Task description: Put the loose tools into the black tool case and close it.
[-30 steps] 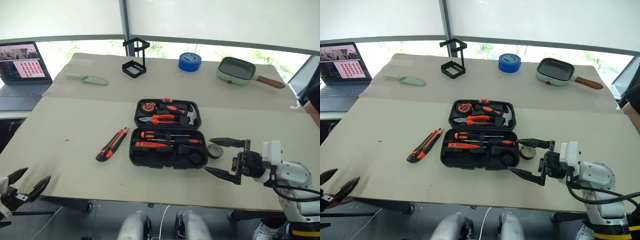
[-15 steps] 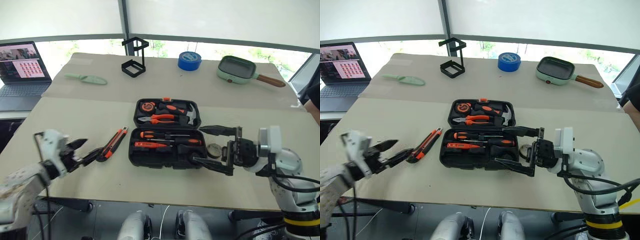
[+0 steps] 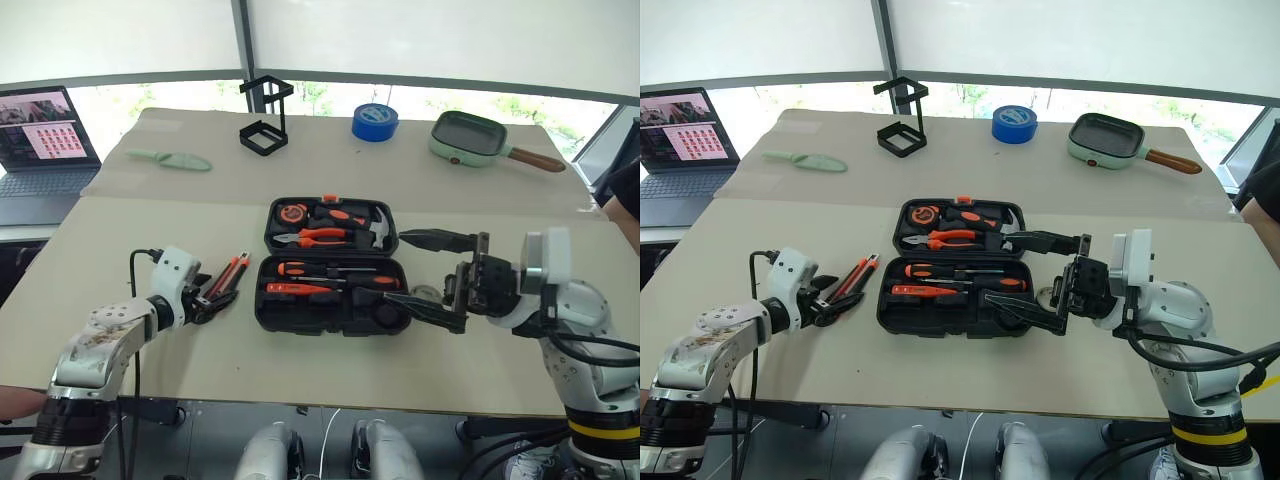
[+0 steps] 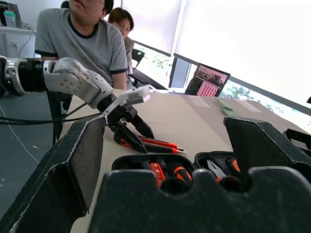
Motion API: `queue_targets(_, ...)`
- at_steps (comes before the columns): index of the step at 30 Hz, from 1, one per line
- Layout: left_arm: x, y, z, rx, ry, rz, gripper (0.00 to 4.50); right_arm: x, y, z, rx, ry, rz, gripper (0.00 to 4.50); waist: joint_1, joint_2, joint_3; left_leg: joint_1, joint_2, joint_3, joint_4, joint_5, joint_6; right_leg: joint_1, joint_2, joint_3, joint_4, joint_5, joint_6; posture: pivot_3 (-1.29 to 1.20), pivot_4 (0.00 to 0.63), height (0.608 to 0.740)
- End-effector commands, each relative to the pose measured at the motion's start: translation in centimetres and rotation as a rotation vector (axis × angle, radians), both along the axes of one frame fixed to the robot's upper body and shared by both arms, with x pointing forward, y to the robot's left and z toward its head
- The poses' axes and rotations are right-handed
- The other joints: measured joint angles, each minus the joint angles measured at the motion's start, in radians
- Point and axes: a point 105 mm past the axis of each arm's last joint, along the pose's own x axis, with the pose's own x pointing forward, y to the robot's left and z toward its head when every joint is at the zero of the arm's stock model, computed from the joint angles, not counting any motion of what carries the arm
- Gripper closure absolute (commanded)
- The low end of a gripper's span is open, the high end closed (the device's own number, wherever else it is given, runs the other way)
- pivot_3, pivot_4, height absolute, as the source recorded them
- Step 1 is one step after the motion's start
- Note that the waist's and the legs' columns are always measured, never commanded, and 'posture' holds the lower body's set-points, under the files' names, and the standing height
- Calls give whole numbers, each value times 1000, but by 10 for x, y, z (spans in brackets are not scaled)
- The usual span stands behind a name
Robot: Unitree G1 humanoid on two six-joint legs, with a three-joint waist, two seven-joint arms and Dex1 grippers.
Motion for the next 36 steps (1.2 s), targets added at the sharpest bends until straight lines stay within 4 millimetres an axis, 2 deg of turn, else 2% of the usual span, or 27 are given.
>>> queue_targets(1, -1, 7, 3, -28, -29, -20, 2437, -7, -2, 9, 6, -43, 1, 0, 1, 0, 0, 0, 0, 0, 0, 0, 0, 0, 0, 0, 0, 0, 0, 0, 150, 740)
queue_targets(3, 2, 15, 19, -25, -107, -53, 2739, -7, -6, 7, -3, -42, -8, 0, 1, 0, 0, -1, 0, 0, 0, 0, 0, 0, 0, 0, 0, 0, -1, 0, 150, 740)
queue_targets(6, -2, 15, 43, -28, -216, -191, 2739, -7, -12, 4, -22, -35, -23, 0, -1, 0, 0, -2, 0, 0, 0, 0, 0, -2, 0, -1, 0, 2, -3, 0, 150, 740)
queue_targets(8, -7, 2, 65, -28, -300, -360, 2739, -7, -19, -2, -62, -11, -35, 0, -2, 0, 0, -4, 0, 0, 0, 0, 0, -4, 0, -1, -1, 2, -3, 0, 150, 740)
queue_targets(11, -15, -23, 77, 3, -319, -567, 2739, -8, -26, -8, -97, 26, -51, 0, 8, -1, 0, -7, 0, 0, 1, 0, 0, -5, 0, -3, -1, 3, -5, 0, 150, 740)
queue_targets(16, -24, -70, 70, 107, -240, -857, 2739, -9, -40, -22, -173, 108, -87, 0, 13, -1, 0, -7, -2, 1, 1, 0, 3, -3, 5, -4, -2, 3, -2, 0, 150, 740)
queue_targets(19, -23, -94, 61, 167, -192, -953, 2739, -10, -47, -29, -206, 134, -109, 0, 13, -1, 1, -7, -2, 2, 1, 3, 10, -3, 8, -3, -2, 0, 2, 0, 150, 740)
queue_targets(26, -19, -132, 42, 262, -182, -1075, 2739, -16, -45, -35, -191, 157, -124, 0, 12, -1, 1, -6, -1, 1, 2, 4, 12, -3, 10, -1, -2, 0, 3, 0, 150, 740)
queue_targets(29, -21, -142, 35, 278, -168, -1115, 2739, -20, -44, -38, -182, 172, -133, 0, 14, -1, 1, -6, -1, 0, 2, 4, 13, -3, 10, -1, -2, 0, 3, 0, 150, 740)
queue_targets(36, -22, -146, 22, 325, -134, -1118, 2739, -22, -42, -40, -175, 178, -141, 0, 13, -1, 1, -6, -1, 0, 4, 3, 15, -2, 8, 0, -2, 0, 3, 0, 150, 740)
